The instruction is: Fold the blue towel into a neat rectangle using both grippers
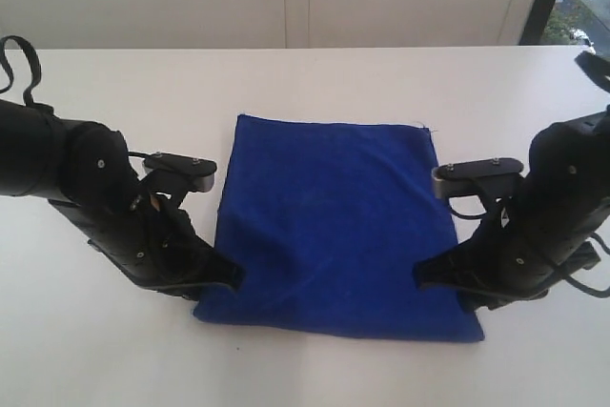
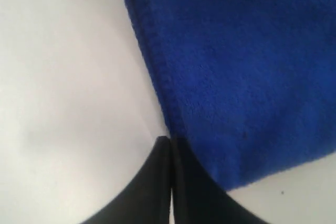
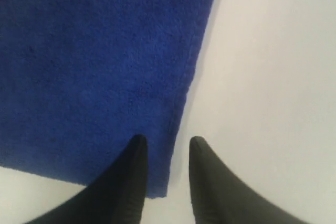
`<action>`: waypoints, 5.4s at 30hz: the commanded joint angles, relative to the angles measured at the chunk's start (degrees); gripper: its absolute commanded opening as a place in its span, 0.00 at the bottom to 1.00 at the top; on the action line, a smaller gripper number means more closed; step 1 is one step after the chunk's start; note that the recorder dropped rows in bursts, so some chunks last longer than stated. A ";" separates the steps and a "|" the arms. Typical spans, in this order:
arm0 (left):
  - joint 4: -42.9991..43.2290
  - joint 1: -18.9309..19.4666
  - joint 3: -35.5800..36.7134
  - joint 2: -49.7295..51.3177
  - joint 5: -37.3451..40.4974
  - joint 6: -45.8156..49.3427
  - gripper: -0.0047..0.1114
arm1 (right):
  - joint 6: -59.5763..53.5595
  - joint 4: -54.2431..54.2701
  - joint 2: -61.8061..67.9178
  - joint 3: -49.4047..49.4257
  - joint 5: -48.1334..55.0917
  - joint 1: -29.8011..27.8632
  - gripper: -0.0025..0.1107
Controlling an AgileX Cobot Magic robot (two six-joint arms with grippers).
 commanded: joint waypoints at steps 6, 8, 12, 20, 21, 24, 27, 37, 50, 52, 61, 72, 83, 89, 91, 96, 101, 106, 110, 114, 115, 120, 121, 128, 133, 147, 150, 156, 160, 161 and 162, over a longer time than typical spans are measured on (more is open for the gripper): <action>7.27 -0.20 -0.17 -3.75 7.53 1.81 0.04 | -0.22 -0.17 -4.68 -1.95 -3.70 -0.11 0.21; 6.88 -0.20 -0.45 -3.87 5.16 1.81 0.04 | -0.22 -0.17 -4.68 -2.33 -6.72 -0.11 0.14; 1.51 -0.20 -5.34 -3.87 3.34 4.35 0.04 | -0.22 0.07 -3.93 -2.33 -13.36 -0.11 0.02; -6.61 -0.20 -11.68 5.42 -0.21 15.85 0.04 | -0.43 0.07 -0.06 -2.33 -12.62 -0.11 0.02; -6.61 -0.20 -11.68 6.15 -1.46 15.85 0.04 | -0.43 0.07 -0.06 -2.33 -12.62 -0.11 0.02; -6.61 -0.20 -11.68 7.98 0.25 15.85 0.04 | -0.49 0.07 -0.06 -2.33 -12.52 -0.11 0.02; -5.95 -0.20 -11.68 8.24 4.10 15.85 0.04 | -0.52 0.07 -0.06 -2.33 -12.41 -0.11 0.02; -5.95 -0.20 -11.68 10.37 13.06 14.11 0.04 | -0.52 0.07 -0.06 -2.33 -10.35 -0.11 0.02; -2.52 -0.20 -11.68 11.61 19.84 8.33 0.04 | -0.32 0.07 -0.06 -2.33 -9.88 -0.11 0.02; -2.52 -0.20 -11.68 11.61 20.22 7.67 0.04 | -0.23 0.07 -0.06 -2.33 -9.88 -0.11 0.02; -2.63 -0.20 -14.29 9.68 20.05 7.17 0.04 | -0.39 0.07 -0.06 -2.33 -10.54 -0.11 0.02; 12.15 -0.20 -17.49 -1.70 19.30 8.61 0.04 | -0.39 -4.40 -5.57 -2.33 -8.63 -0.11 0.02; 6.73 -3.30 -11.44 -7.48 23.53 29.14 0.04 | -29.52 -2.97 -12.22 -2.33 11.09 -0.11 0.02; 3.79 -7.35 -2.74 -9.39 19.33 37.76 0.04 | -52.92 13.20 -12.22 -0.15 8.50 -0.01 0.02; 3.79 -7.35 -0.75 -9.40 16.99 37.76 0.04 | -55.43 13.32 -12.22 2.14 6.06 -0.01 0.03; 3.67 -7.35 0.02 -9.48 14.27 38.55 0.08 | -63.31 14.57 -12.22 7.01 -0.18 -0.01 0.28; 3.23 -7.35 0.02 -9.48 15.13 41.30 0.34 | -82.51 21.68 -12.22 8.93 0.25 -0.01 0.35; -3.13 -7.35 0.05 -9.38 15.65 50.63 0.37 | -85.51 21.79 -12.22 10.72 -3.16 -0.01 0.35; -3.87 -7.35 0.70 -8.27 14.82 53.64 0.37 | -85.96 21.79 -11.13 11.01 -5.20 -0.01 0.37; -3.44 -7.35 2.15 -7.34 11.77 54.96 0.38 | -85.96 21.79 -11.03 11.01 -6.67 -0.01 0.42; -3.30 -7.35 2.45 -7.34 11.47 55.37 0.38 | -85.96 21.79 -11.03 11.01 -6.67 -0.01 0.43; -3.15 -7.35 4.69 -6.81 6.14 56.84 0.44 | -85.96 20.52 -8.93 11.01 -8.21 -0.01 0.43; -3.03 -7.35 4.96 -6.70 5.49 56.82 0.44 | -85.96 20.52 -8.31 11.01 -8.60 -0.01 0.43; -1.83 -7.35 5.22 -4.82 3.60 56.72 0.44 | -85.96 19.76 -5.19 11.01 -10.43 -0.01 0.43; -1.70 -7.35 5.22 -2.76 3.08 56.72 0.41 | -85.96 19.50 -3.47 11.01 -10.45 -0.01 0.43; -0.52 -7.35 5.22 -1.99 2.85 56.56 0.05 | -85.96 19.50 -2.00 11.01 -10.45 -0.01 0.05; 0.25 -7.35 5.22 -2.10 3.53 56.56 0.04 | -85.96 19.50 -2.00 11.01 -10.18 -0.01 0.02; 0.37 -7.35 5.11 -2.10 6.42 56.56 0.04 | -85.96 19.50 -2.33 10.89 -7.05 -0.01 0.02; 0.37 -7.35 4.93 -2.39 8.50 56.56 0.04 | -85.74 19.50 -4.22 10.53 -4.60 -0.01 0.02; 0.37 -7.35 4.56 -2.63 9.33 56.56 0.04 | -85.61 19.50 -5.03 10.31 -3.97 -0.01 0.02; 0.37 -7.35 4.16 -3.11 10.24 56.56 0.04 | -85.44 19.50 -5.94 9.97 -3.18 -0.01 0.02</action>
